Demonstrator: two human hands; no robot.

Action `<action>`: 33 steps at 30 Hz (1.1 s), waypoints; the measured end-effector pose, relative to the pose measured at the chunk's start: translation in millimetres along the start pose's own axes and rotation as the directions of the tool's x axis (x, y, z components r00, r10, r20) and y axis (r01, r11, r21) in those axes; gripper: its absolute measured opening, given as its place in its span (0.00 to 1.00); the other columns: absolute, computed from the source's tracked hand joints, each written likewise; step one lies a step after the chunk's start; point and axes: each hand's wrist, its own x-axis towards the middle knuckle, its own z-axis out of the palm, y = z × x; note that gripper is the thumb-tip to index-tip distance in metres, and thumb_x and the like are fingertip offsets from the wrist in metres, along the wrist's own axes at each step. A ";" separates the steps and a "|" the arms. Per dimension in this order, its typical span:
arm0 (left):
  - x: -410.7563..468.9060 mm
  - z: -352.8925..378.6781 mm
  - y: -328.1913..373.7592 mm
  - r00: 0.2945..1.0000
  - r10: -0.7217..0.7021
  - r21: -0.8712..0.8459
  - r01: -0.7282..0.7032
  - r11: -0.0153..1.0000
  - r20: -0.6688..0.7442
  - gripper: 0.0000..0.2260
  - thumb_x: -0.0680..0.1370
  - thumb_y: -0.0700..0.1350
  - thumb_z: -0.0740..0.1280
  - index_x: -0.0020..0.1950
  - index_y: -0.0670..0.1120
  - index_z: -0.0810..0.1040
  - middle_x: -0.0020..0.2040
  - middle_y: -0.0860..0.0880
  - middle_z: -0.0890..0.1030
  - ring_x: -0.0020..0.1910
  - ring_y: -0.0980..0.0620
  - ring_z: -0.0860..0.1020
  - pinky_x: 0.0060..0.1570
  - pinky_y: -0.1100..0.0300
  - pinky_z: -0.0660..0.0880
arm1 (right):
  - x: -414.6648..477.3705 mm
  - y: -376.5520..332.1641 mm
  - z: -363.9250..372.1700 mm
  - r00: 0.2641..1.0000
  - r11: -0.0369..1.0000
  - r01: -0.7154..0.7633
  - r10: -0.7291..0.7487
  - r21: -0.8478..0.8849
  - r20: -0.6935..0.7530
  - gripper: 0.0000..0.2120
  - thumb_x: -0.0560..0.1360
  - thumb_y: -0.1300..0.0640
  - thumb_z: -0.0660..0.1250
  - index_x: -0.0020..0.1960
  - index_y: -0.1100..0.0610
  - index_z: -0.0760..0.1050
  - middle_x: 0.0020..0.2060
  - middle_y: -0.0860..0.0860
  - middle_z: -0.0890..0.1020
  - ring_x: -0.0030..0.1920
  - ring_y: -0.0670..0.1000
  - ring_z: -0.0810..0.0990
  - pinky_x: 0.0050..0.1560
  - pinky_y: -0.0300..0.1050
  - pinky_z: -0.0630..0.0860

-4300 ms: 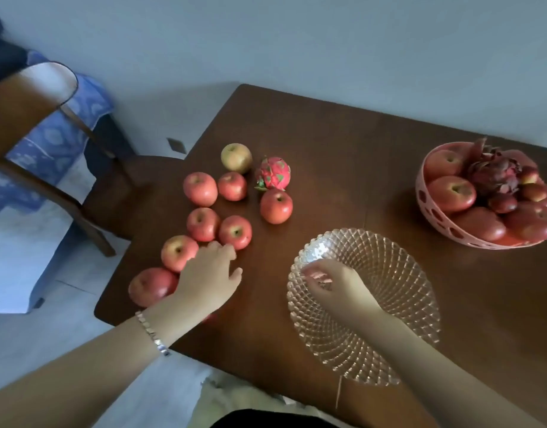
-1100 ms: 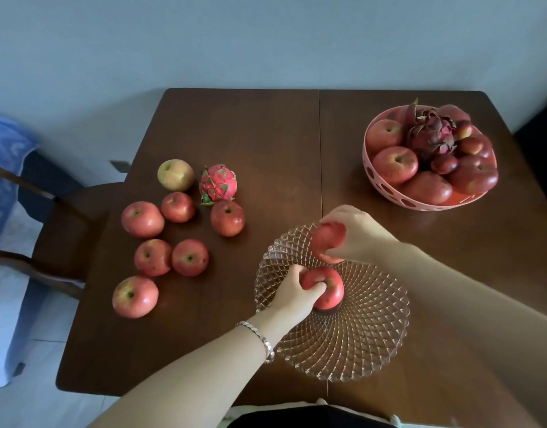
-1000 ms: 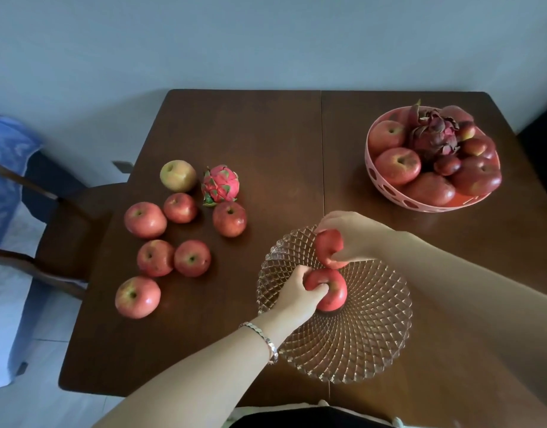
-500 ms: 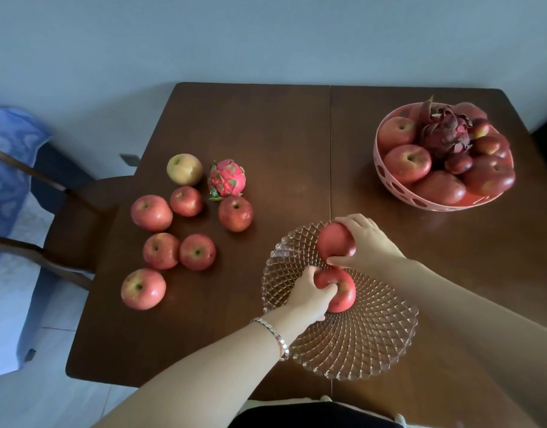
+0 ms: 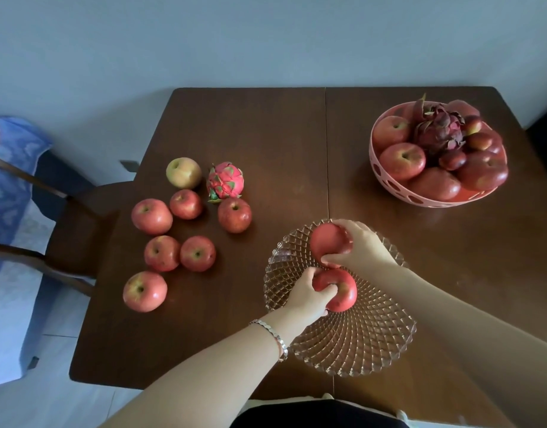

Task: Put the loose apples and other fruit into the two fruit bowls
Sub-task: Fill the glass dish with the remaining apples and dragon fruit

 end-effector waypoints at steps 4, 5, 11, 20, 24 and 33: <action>1.1 -0.4 -1.0 1.000 -0.013 -0.002 0.013 1.000 0.014 0.17 0.76 0.45 0.66 0.64 0.50 0.67 0.59 0.48 0.71 0.57 0.44 0.77 0.43 0.61 0.79 | -6.3 2.8 -2.5 0.996 0.984 -0.064 0.074 0.166 -0.056 0.36 0.59 0.51 0.79 0.64 0.45 0.67 0.54 0.49 0.74 0.53 0.51 0.75 0.53 0.45 0.71; 1.2 -0.5 -0.9 1.000 -0.018 0.000 0.018 1.000 0.015 0.18 0.76 0.45 0.66 0.64 0.50 0.67 0.60 0.47 0.71 0.57 0.44 0.77 0.43 0.61 0.79 | -8.0 2.1 -2.8 0.993 0.971 -0.085 0.102 0.224 -0.066 0.36 0.61 0.51 0.78 0.65 0.44 0.65 0.55 0.49 0.73 0.52 0.51 0.75 0.52 0.46 0.72; 2.9 1.3 1.0 1.000 -0.019 0.018 0.019 1.000 -0.003 0.18 0.75 0.46 0.67 0.64 0.49 0.67 0.62 0.47 0.70 0.57 0.44 0.77 0.42 0.61 0.79 | -13.4 -15.8 -12.7 0.857 0.249 -0.454 0.386 0.856 0.342 0.10 0.73 0.54 0.67 0.53 0.51 0.71 0.56 0.57 0.69 0.53 0.56 0.77 0.35 0.48 0.81; 2.0 2.8 5.2 1.000 -0.010 0.072 0.012 0.997 -0.028 0.20 0.75 0.47 0.67 0.65 0.46 0.67 0.62 0.46 0.71 0.53 0.45 0.78 0.45 0.56 0.80 | 5.7 -25.2 -1.4 0.744 0.691 -0.661 0.653 0.293 0.139 0.29 0.69 0.39 0.62 0.54 0.65 0.72 0.35 0.57 0.79 0.28 0.53 0.75 0.25 0.40 0.68; 1.7 3.8 4.9 1.000 0.000 0.075 0.002 0.997 -0.023 0.22 0.76 0.46 0.66 0.67 0.46 0.65 0.63 0.45 0.71 0.47 0.49 0.76 0.46 0.54 0.81 | 1.4 -24.7 7.4 0.742 0.709 -0.667 0.662 0.231 0.111 0.32 0.70 0.38 0.61 0.57 0.66 0.71 0.40 0.56 0.79 0.38 0.55 0.77 0.34 0.43 0.70; 2.7 2.7 2.4 1.000 -0.002 0.000 0.002 1.000 0.005 0.26 0.75 0.45 0.67 0.71 0.50 0.60 0.65 0.44 0.70 0.58 0.45 0.75 0.46 0.55 0.79 | -15.0 -15.4 23.5 0.864 0.799 -0.423 0.497 0.428 -0.074 0.21 0.74 0.49 0.61 0.65 0.56 0.66 0.48 0.52 0.72 0.46 0.52 0.72 0.46 0.45 0.67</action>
